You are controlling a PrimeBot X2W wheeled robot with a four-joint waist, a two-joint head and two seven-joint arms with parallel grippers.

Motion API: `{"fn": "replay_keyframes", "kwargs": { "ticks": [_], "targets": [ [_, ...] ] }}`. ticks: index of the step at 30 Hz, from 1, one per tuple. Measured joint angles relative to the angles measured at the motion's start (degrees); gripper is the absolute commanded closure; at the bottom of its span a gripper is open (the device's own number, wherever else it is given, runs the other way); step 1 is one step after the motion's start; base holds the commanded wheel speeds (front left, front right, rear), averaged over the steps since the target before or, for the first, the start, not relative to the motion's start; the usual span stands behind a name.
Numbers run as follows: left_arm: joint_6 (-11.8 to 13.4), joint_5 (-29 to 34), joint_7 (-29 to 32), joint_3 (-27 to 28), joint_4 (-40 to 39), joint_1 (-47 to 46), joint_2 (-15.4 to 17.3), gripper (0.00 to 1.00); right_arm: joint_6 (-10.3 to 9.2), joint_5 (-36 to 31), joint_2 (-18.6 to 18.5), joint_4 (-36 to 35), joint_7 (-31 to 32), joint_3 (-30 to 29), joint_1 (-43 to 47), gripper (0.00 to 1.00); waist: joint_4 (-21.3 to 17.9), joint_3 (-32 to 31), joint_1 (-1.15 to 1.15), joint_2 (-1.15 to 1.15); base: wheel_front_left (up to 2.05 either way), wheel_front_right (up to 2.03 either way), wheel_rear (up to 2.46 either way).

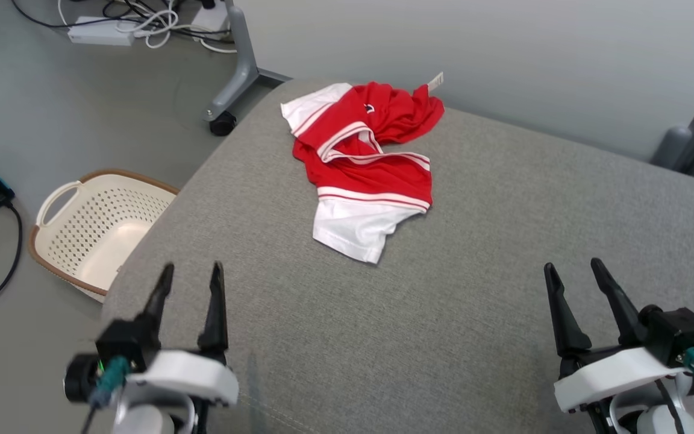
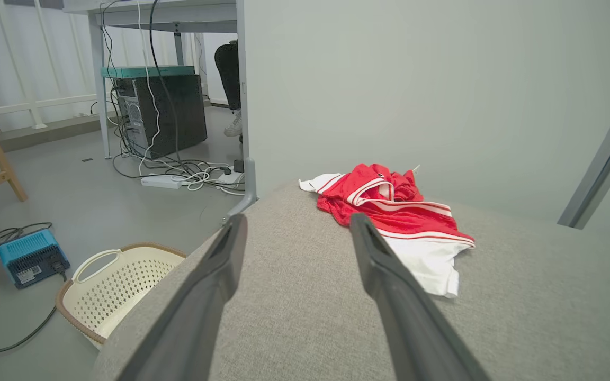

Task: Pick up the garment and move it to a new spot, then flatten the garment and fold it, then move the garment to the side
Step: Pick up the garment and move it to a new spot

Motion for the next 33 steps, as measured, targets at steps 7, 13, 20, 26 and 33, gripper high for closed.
{"fn": "replay_keyframes", "kwargs": {
  "ticks": [7,13,20,26,33],
  "targets": [
    [-5.9,-1.3,5.5,0.3,-0.6,-12.4,5.3,0.00,0.00,-2.5,0.0,-3.8,2.1,-0.8,-2.1,0.00,-3.3,4.9,0.00,0.00,0.00,0.00,0.00],
    [-11.1,-1.6,12.3,1.6,1.7,-26.2,13.6,0.00,0.00,-5.2,0.0,-6.9,4.1,-1.2,-4.5,0.00,-7.8,9.7,0.00,0.00,0.00,0.00,0.00],
    [-13.8,-6.9,23.3,0.3,11.9,-37.6,20.0,0.00,0.00,-7.8,0.0,-10.1,5.5,-1.4,-6.6,0.00,-14.3,14.9,0.00,0.00,0.00,0.00,0.00],
    [-14.2,-11.4,28.0,-3.0,18.6,-43.6,23.0,0.00,0.00,-9.3,0.0,-14.0,7.1,-1.4,-7.8,0.00,-19.2,19.9,0.00,0.00,0.00,0.00,0.00],
    [-14.2,-16.3,29.9,-8.3,23.7,-46.3,24.7,0.00,0.00,-9.6,0.0,-17.0,7.6,-1.0,-8.2,0.00,-23.6,24.4,0.00,0.00,0.00,0.00,0.00]
  ]
}}
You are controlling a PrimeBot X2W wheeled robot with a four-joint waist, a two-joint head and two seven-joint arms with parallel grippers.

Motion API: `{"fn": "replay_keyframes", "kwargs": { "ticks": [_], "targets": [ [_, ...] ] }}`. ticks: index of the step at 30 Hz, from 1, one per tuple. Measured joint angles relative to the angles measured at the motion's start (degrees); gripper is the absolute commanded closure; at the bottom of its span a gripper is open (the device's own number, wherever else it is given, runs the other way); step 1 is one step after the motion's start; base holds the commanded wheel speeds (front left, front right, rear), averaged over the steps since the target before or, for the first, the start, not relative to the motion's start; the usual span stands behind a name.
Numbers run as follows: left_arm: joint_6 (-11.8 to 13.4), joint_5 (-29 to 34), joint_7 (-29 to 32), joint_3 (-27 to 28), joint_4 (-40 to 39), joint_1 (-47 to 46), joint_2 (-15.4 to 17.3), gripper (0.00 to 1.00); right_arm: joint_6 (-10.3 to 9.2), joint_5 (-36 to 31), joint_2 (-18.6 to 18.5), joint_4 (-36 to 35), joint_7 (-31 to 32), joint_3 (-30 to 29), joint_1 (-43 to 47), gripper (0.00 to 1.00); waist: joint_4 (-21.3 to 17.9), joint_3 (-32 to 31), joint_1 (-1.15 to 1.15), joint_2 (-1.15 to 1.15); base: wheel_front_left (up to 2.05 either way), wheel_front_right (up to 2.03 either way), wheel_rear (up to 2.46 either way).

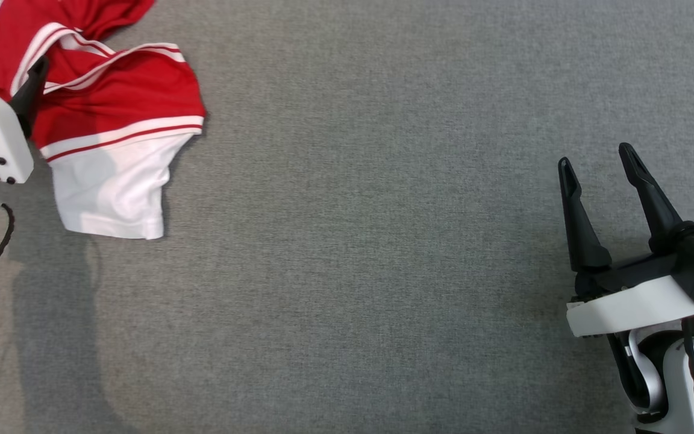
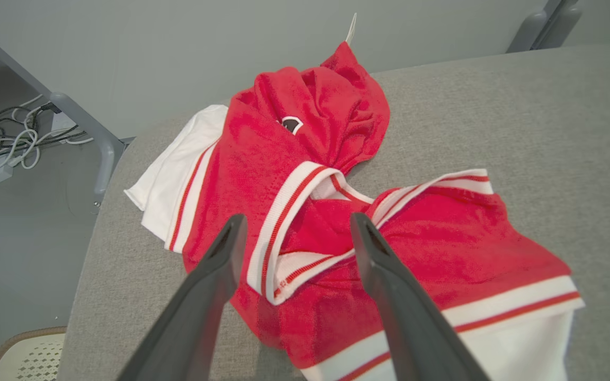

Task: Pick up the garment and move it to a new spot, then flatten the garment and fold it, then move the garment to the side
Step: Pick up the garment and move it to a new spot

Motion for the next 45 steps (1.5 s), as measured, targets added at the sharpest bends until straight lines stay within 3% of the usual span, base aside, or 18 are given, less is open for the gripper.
{"fn": "replay_keyframes", "kwargs": {
  "ticks": [14,15,17,18,31,35,45],
  "targets": [
    [0.0,-2.2,-1.7,-5.3,8.9,-1.2,2.6,0.00,0.00,0.3,0.0,-1.7,-0.4,1.1,-0.5,0.00,-3.2,3.3,0.00,0.00,0.00,0.00,0.00],
    [0.0,-2.3,-1.7,-5.5,9.5,-1.3,2.7,0.10,0.00,0.3,0.0,-1.9,-0.5,1.1,-0.6,0.00,-3.4,3.5,0.00,0.00,0.00,0.00,0.00],
    [0.0,-2.0,-2.1,-6.3,10.6,-1.8,2.8,0.86,0.00,0.3,0.0,-2.0,-0.5,1.1,-0.7,0.00,-3.7,3.9,0.00,0.00,0.00,0.00,0.00],
    [0.0,-1.8,-2.3,-6.6,11.1,-2.1,2.8,1.00,0.00,0.3,0.0,-2.0,-0.6,1.1,-0.7,0.00,-3.8,4.0,0.00,0.00,0.00,0.00,0.00],
    [0.0,1.9,-9.2,-11.1,12.2,-5.6,4.5,1.00,0.00,2.2,0.0,1.3,-3.0,1.1,-0.7,0.00,-4.0,-0.3,0.00,0.00,0.00,0.00,0.00],
    [0.0,4.4,-10.8,-15.5,9.9,-6.7,5.3,1.00,0.00,3.4,0.0,3.5,-4.2,1.3,-0.5,0.00,-4.0,-3.7,0.00,0.00,0.00,0.00,0.00],
    [0.0,2.9,-14.1,-25.2,1.1,-10.0,4.5,1.00,0.00,6.4,0.0,8.6,-6.9,0.7,2.3,0.00,-5.1,-13.7,0.00,0.00,0.00,0.00,0.00]
  ]
}}
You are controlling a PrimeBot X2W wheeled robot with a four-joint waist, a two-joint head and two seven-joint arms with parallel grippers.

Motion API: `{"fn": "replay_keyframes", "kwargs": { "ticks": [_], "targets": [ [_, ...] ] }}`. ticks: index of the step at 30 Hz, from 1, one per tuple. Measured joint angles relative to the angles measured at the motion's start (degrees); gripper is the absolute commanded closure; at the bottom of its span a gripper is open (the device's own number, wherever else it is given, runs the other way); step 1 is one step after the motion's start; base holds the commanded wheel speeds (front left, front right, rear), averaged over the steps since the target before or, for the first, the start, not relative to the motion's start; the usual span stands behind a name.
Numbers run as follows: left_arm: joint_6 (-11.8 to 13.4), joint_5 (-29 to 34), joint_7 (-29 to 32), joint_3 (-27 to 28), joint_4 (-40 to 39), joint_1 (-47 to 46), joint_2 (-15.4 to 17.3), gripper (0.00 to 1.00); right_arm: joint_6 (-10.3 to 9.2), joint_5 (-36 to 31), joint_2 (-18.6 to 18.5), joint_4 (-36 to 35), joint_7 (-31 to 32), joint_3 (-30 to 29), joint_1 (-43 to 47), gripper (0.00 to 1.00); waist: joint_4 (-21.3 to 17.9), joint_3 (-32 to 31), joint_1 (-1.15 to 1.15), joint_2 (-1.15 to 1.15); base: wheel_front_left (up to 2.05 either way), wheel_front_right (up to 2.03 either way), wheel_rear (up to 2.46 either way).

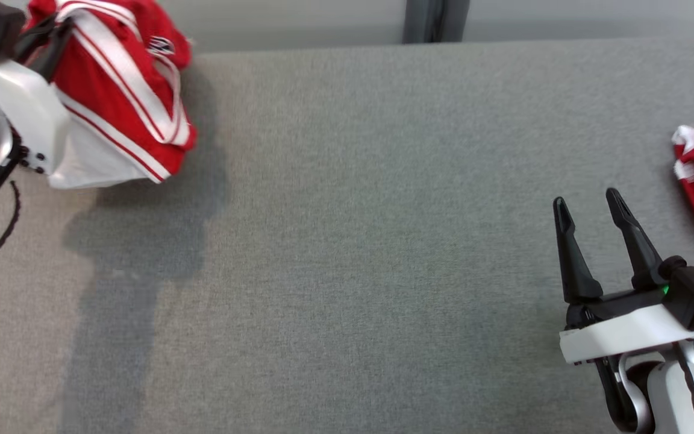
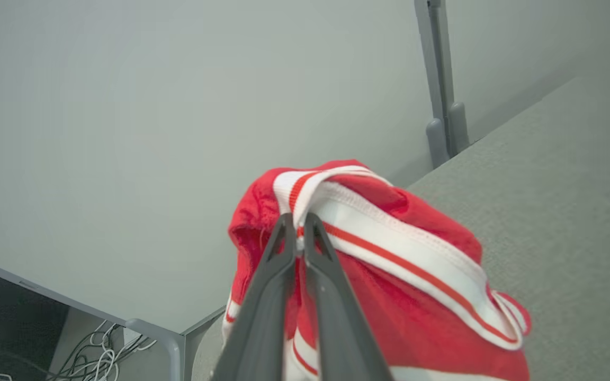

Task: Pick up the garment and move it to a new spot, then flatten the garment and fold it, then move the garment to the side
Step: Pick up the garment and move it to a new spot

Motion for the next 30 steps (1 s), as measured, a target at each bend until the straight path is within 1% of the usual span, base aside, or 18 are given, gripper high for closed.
{"fn": "replay_keyframes", "kwargs": {
  "ticks": [4,8,14,17,20,24,25,27,30],
  "targets": [
    [0.0,-1.3,-0.7,-3.8,-3.9,-1.0,-1.3,1.00,0.00,0.8,0.0,1.2,-0.6,-1.0,1.7,0.00,-1.2,-3.9,0.00,0.00,0.00,0.00,0.00],
    [0.0,-3.7,-1.1,-7.0,-8.2,-1.7,-3.9,1.00,0.00,1.0,0.0,2.0,-0.9,-2.4,3.3,0.00,-2.5,-7.0,0.00,0.00,0.00,0.00,0.00],
    [0.0,-6.5,-2.4,-10.6,-12.4,-1.4,-9.8,1.00,0.00,1.5,0.0,2.4,-1.0,-3.0,4.4,0.00,-4.8,-9.3,0.00,0.00,0.00,0.00,0.00],
    [0.0,-8.5,-4.2,-10.7,-12.7,-0.1,-13.0,1.00,0.00,1.8,0.0,2.4,-1.0,-2.7,4.5,0.00,-6.0,-9.4,0.00,0.00,0.00,0.00,0.00],
    [0.5,-9.7,-6.2,-10.7,-11.3,1.6,-16.4,1.00,0.00,1.9,0.0,2.7,-1.1,-2.4,4.5,0.00,-6.7,-8.8,0.00,0.00,0.00,0.00,0.00],
    [1.0,-11.9,-8.8,-10.7,-5.8,6.2,-19.8,1.00,0.00,2.5,0.0,3.2,-1.2,-0.8,4.2,0.00,-7.9,-7.6,0.00,0.00,0.00,0.00,0.00],
    [1.0,-11.9,-8.8,-10.7,-5.8,6.2,-19.8,1.00,0.00,2.5,0.0,3.2,-1.2,-0.8,4.2,0.00,-7.9,-7.6,0.00,0.00,0.00,0.00,0.00],
    [1.3,-12.2,-10.1,-11.2,-1.8,8.3,-20.9,1.00,0.00,2.7,0.0,3.5,-1.3,-0.1,3.8,0.00,-8.7,-6.9,0.00,0.00,0.00,0.00,0.00],
    [1.9,-10.2,-12.0,-13.4,4.8,10.6,-21.2,1.00,0.00,2.9,0.0,4.2,-1.8,1.0,2.9,0.00,-9.9,-5.9,0.00,0.00,0.00,0.00,0.00]
  ]
}}
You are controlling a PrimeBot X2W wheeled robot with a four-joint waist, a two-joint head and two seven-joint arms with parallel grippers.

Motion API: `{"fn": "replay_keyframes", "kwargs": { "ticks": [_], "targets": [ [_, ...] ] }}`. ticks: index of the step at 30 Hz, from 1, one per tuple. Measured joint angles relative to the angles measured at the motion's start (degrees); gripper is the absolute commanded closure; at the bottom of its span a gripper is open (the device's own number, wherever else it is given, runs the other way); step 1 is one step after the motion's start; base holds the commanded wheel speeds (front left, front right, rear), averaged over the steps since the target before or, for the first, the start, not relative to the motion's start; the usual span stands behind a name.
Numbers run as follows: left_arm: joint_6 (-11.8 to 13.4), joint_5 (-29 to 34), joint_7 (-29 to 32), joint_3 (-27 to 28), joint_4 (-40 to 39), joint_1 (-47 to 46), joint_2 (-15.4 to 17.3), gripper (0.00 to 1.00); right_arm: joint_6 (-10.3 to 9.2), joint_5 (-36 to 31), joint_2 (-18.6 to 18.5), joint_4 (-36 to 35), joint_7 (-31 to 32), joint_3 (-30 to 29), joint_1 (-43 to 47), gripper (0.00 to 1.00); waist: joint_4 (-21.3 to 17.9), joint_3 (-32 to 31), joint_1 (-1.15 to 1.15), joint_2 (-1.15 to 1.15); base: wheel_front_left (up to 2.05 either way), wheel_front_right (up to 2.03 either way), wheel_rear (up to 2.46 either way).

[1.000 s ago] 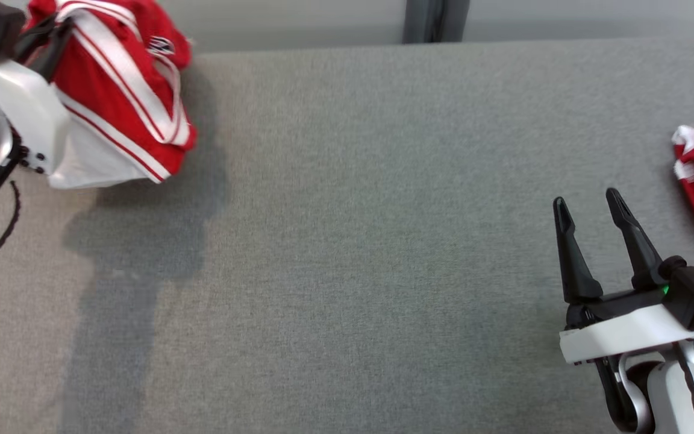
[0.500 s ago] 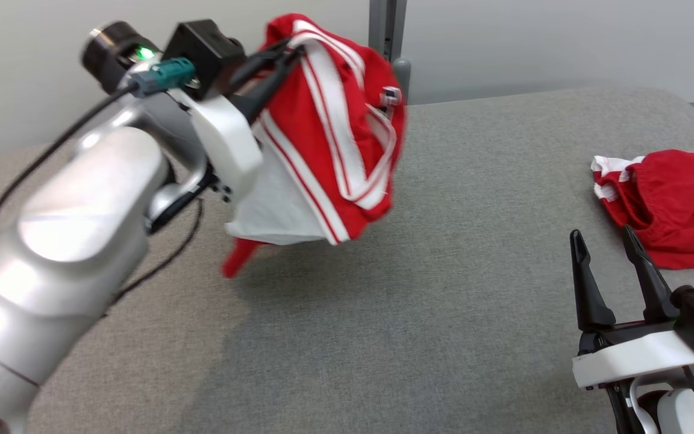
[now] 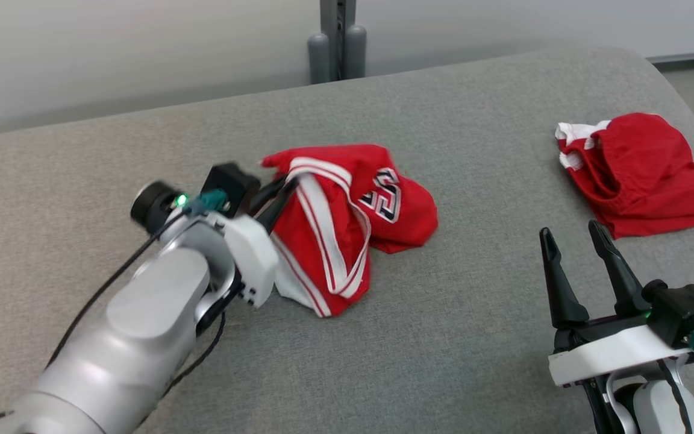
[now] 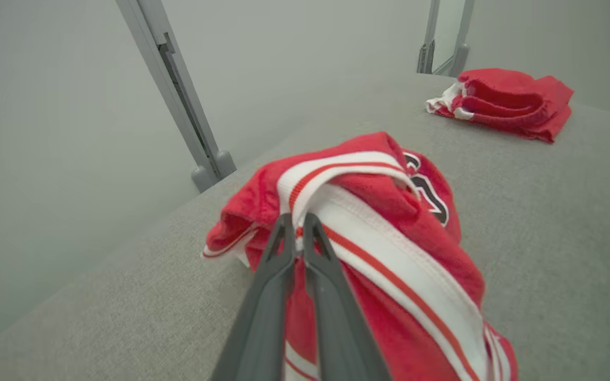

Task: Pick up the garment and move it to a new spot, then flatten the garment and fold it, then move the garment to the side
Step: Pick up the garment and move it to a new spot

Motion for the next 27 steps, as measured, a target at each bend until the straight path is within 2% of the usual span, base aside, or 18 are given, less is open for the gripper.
{"fn": "replay_keyframes", "kwargs": {
  "ticks": [1,5,8,9,13,16,21,27],
  "targets": [
    [0.0,0.0,-0.8,-0.5,3.9,1.7,-0.5,1.00,0.00,0.4,0.0,0.3,-0.2,0.5,-0.4,0.00,-0.8,0.7,0.00,0.00,0.00,0.00,0.00],
    [-0.2,-0.3,-2.4,-0.7,9.6,3.2,-2.1,1.00,0.00,0.4,0.0,1.2,-0.8,0.5,-0.6,0.00,-1.7,1.6,0.00,0.00,0.00,0.00,0.00],
    [-0.1,-0.4,-3.7,0.0,12.2,3.2,-3.0,0.09,0.00,0.4,0.0,1.9,-1.0,0.3,-0.9,0.00,-1.7,1.5,0.00,0.00,0.00,0.00,0.00],
    [-0.1,-0.4,-3.9,0.3,12.7,3.2,-3.3,0.00,0.00,0.4,0.0,2.1,-1.1,0.1,-0.9,0.00,-1.5,1.5,0.00,0.00,0.00,0.00,0.00],
    [0.0,-0.1,-4.5,1.6,13.2,3.2,-4.2,0.00,0.00,0.3,0.0,2.6,-1.3,-0.7,-0.9,0.00,-0.5,1.0,0.00,0.00,0.00,0.00,0.00],
    [0.9,0.7,-4.5,4.3,10.2,3.5,-4.2,0.00,0.00,0.3,0.0,2.7,-1.5,-1.2,-0.9,0.00,0.7,0.4,0.00,0.00,0.00,0.00,0.00],
    [5.0,2.4,-4.6,11.8,2.9,7.9,-3.4,0.00,0.00,0.0,0.0,3.1,-1.5,-1.8,-0.8,0.00,2.7,-1.0,-0.01,0.00,0.00,0.00,0.00],
    [8.4,6.3,-4.6,19.4,-6.7,16.1,-1.9,0.00,0.00,-0.5,0.0,3.3,-1.5,-2.4,0.1,0.00,5.2,-2.9,0.00,0.00,0.00,0.00,0.00]
  ]
}}
